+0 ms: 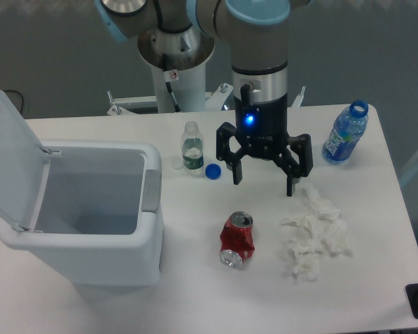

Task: Pick up the cans
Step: 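Move the open gripper down toward the crushed red soda can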

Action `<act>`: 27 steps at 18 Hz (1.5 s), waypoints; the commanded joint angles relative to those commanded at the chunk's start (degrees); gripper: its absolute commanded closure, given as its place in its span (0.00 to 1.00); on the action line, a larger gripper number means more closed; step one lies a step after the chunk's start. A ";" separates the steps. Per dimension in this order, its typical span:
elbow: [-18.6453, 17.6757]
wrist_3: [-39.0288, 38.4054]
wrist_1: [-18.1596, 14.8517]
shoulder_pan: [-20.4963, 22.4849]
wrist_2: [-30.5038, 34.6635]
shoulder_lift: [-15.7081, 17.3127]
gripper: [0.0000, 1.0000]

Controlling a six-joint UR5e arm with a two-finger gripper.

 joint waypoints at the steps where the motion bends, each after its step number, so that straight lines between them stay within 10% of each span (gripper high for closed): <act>1: -0.17 0.00 0.35 0.00 0.09 -0.09 0.00; 27: -11.34 4.83 1.23 -2.20 5.10 -8.43 0.00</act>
